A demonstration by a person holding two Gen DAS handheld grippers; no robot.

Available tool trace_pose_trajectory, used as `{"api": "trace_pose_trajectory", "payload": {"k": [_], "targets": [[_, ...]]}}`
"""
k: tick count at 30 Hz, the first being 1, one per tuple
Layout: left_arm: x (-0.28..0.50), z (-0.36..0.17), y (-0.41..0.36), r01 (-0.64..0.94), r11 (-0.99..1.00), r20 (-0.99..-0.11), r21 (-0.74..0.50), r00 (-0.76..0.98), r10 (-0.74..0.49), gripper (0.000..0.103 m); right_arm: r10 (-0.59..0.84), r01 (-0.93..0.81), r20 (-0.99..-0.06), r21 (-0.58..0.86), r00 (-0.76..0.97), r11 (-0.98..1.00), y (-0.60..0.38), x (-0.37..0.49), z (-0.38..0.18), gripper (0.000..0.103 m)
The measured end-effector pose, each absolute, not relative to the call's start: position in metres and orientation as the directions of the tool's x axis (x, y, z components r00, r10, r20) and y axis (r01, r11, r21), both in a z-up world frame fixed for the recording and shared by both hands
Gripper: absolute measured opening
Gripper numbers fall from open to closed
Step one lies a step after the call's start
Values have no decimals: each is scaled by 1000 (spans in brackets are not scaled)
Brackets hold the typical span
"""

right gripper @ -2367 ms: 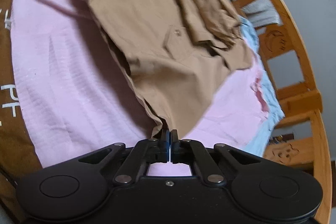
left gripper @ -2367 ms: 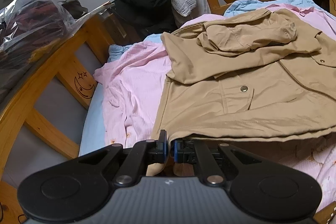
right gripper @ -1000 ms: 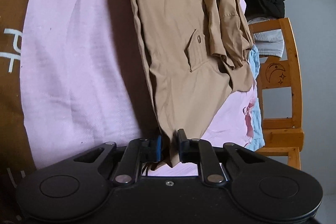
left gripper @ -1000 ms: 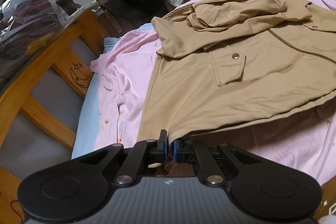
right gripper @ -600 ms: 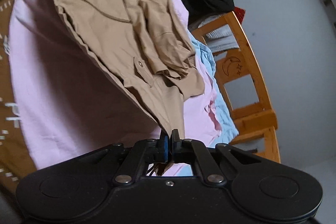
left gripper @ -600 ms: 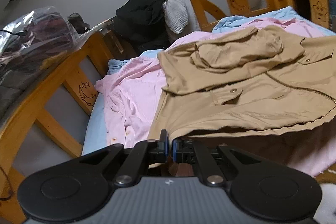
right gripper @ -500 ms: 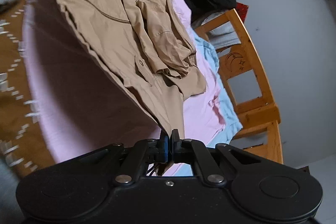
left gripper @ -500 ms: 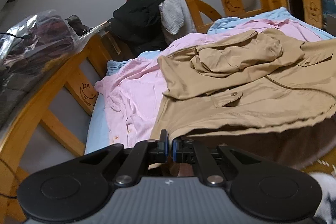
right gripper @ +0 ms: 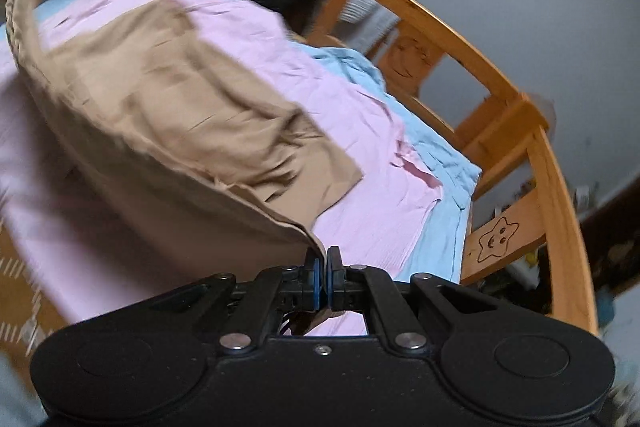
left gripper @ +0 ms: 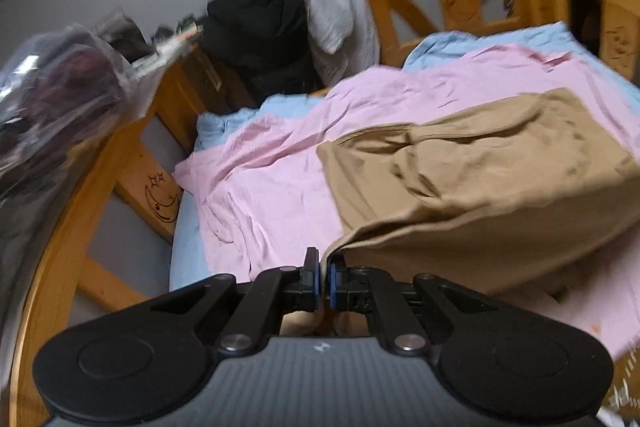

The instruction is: Fold large clothes

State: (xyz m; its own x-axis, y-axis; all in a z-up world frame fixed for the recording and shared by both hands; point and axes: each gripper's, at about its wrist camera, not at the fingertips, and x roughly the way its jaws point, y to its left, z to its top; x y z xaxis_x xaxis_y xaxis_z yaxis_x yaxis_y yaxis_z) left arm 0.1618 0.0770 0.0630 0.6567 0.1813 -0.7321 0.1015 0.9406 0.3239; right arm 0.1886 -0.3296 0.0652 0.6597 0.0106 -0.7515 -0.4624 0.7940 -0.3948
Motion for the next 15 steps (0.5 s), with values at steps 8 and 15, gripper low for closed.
{"api": "trace_pose_trajectory", "payload": {"k": [8,15], "targets": [[279,0,68,142,908,-780,395,574,249,6,-66,-429,-807,-379,587,820,-317,310,2,2],[327,-70,78,127,937,-827,325,519,217,7,-98,-436,-867,-339,488,834,-311,361,-66,6]]}}
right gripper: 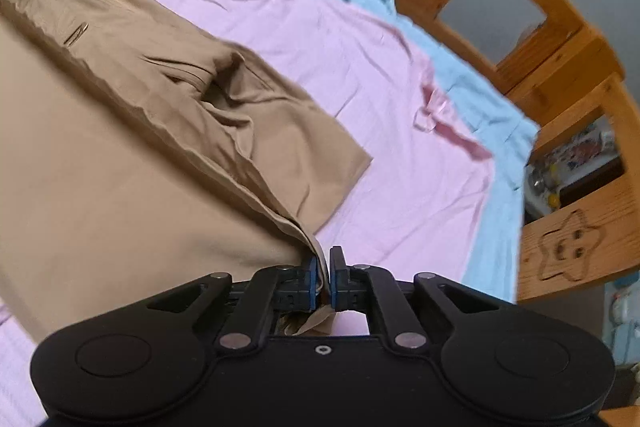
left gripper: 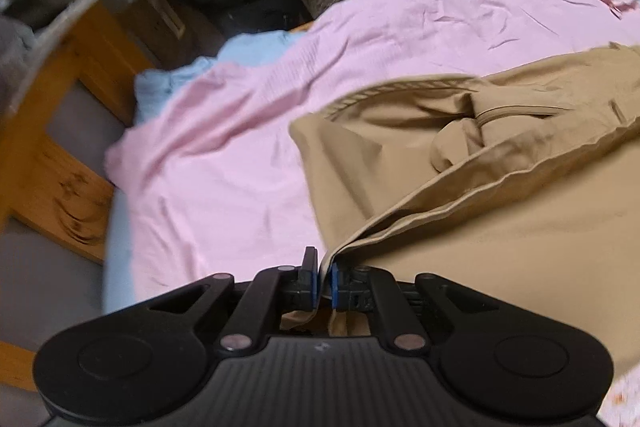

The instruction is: Fold large clothes

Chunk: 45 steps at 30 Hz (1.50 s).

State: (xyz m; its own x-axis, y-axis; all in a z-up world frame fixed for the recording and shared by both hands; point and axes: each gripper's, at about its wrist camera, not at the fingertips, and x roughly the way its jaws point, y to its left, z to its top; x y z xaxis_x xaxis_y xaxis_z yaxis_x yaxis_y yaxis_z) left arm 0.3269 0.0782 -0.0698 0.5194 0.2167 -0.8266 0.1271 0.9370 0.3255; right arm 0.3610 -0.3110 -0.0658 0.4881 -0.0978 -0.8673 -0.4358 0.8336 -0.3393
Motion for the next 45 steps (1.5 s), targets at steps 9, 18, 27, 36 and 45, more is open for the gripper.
{"api": "trace_pose_trajectory", "payload": {"k": [9,18,27,36,45], "targets": [[306,-55,110,45,983,-782,178,613,114,88,92,-284,-841,-76,533,956,-349,349,-68,51],[246,-52,162,-91,995,-780,28,620,79,95,254,-121,-696,235,672,964,-395,283,-46,93],[201,-83,192,-257,945,-815,-203,579,-17,85,195,117,-762,334,617,935,-413,247,-90,60],[193,-91,199,-341,870,-812,-355,574,-106,17,201,200,-759,400,619,894,-408,232,-95,22],[170,-41,194,-404,846,-825,-349,560,-73,0,176,165,-705,388,687,907,-412,201,-42,7]]}}
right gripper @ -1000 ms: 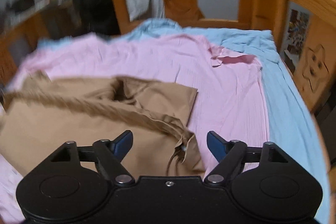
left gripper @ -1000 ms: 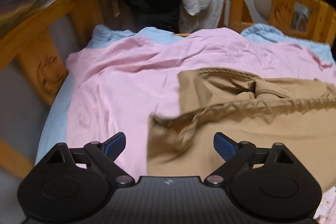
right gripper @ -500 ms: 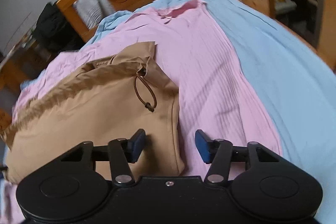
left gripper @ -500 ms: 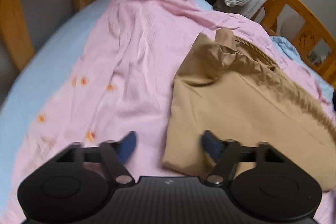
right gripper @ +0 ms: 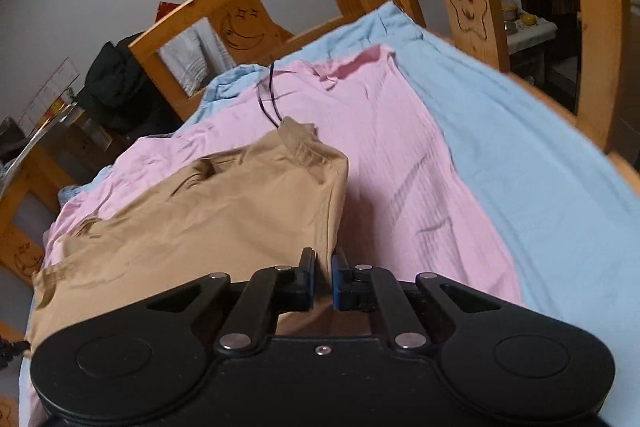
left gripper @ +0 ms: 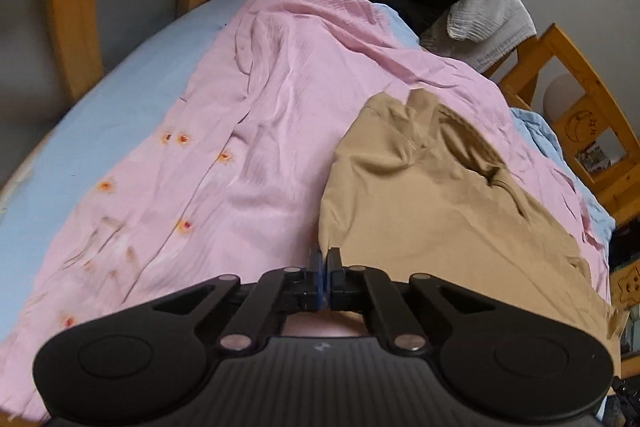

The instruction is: Fold large clothes

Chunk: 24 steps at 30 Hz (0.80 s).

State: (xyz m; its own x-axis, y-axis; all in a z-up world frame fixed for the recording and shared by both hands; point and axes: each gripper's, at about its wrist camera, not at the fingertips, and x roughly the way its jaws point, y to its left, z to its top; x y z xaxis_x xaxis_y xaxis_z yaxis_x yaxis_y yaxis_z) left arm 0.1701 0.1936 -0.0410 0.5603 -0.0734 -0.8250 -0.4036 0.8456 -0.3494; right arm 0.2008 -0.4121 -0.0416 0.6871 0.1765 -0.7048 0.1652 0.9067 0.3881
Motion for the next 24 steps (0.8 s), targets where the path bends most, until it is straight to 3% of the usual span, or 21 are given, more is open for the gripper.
{"api": "trace_pose_trajectory", "payload": {"k": [4,12,13,14,16,21,23,24], "targets": [[164,-48,186,-404,868,-871,-290,487,-64,1,166,186,-761,353,628,917,-417,197,-36,7],[177,-70,174,-348,916,-851,-199,525,15,6,103,184,-811,251,577,950,-409,203,-76,10],[175,-65,170,-341,924,-846,-175,532,36,11,84,174,-806,227,587,958,-407,201,-73,15],[173,-60,166,-326,933,-836,-152,545,55,27,56,163,-797,191,601,968,-404,198,-70,26],[170,-48,156,-283,952,-806,-114,586,78,54,12,134,-759,131,651,982,-398,192,-61,34],[178,-25,114,-153,988,-724,-22,683,90,63,34,-34,-646,13,762,999,-355,202,-48,51],[193,-21,90,-115,993,-697,5,712,87,75,97,-119,-598,2,795,993,-328,214,-46,57],[203,-22,77,-107,994,-689,22,718,93,76,125,-160,-573,-12,810,987,-313,221,-45,57]]}}
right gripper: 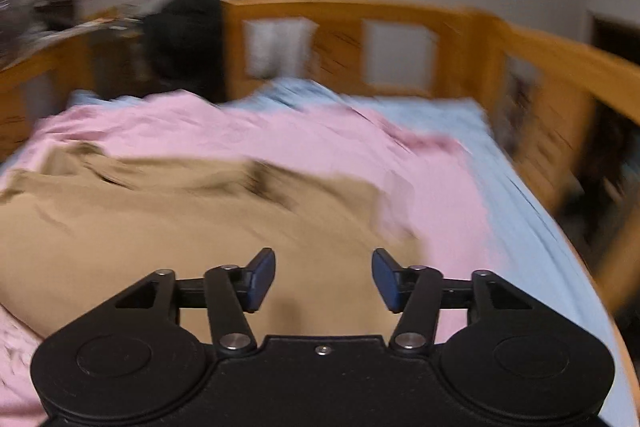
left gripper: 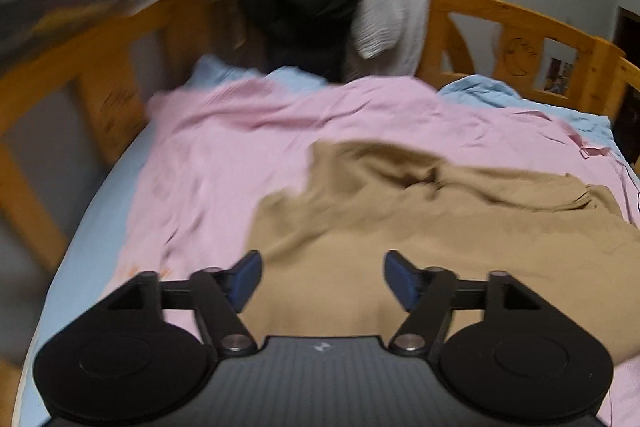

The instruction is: Fold large clothes

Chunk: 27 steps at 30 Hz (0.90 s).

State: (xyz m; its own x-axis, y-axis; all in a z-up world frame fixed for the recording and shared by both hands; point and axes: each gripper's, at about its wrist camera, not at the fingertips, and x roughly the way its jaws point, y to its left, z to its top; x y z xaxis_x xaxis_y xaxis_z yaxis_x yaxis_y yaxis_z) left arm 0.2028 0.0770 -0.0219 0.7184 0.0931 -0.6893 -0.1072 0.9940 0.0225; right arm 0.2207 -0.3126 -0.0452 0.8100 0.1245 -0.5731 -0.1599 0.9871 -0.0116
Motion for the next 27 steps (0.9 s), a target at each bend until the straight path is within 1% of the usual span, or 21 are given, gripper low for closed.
{"api": "trace_pose_trajectory", "payload": {"k": [2,4,7,9,11,14,17,18,20,22,24,25,27], "targets": [[224,-27,48,-67,995,-689,70,718,97,76,175,-237,-518,-56,837,970,-279,237,-46,59],[246,-38,22,-3,994,-698,111,712,80,76,199,-281,-496,-96,845,955,-251,258,-46,61],[270,-52,0,30,992,-695,122,716,63,76,164,-265,-485,-147,859,953,-222,288,-55,62],[280,-60,-5,31,996,-681,81,732,32,80,113,-234,-486,-196,867,952,-214,304,-65,62],[290,-71,-1,-5,999,-677,38,736,29,82,73,-210,-486,-233,871,950,-213,320,-77,62],[299,-93,12,-80,996,-680,-33,732,37,84,43,-197,-540,-230,841,953,-217,334,-95,62],[301,-113,28,-125,986,-674,-114,739,16,85,36,-200,-545,-244,838,949,-215,334,-111,62],[302,-117,31,-133,983,-671,-126,742,14,85,31,-199,-542,-254,840,947,-213,334,-115,62],[299,-124,31,-131,985,-652,-111,758,27,87,16,-196,-537,-280,844,940,-207,334,-124,61],[298,-128,26,-127,989,-642,-74,765,50,87,16,-197,-542,-279,840,940,-206,335,-129,61],[297,-125,26,-128,989,-649,-70,759,53,87,30,-204,-558,-251,829,946,-210,338,-129,61],[297,-120,27,-133,988,-663,-81,748,46,87,54,-210,-566,-214,823,954,-215,339,-125,60],[291,-107,31,-158,981,-681,-114,731,39,85,120,-213,-578,-96,807,972,-235,334,-107,58]]}}
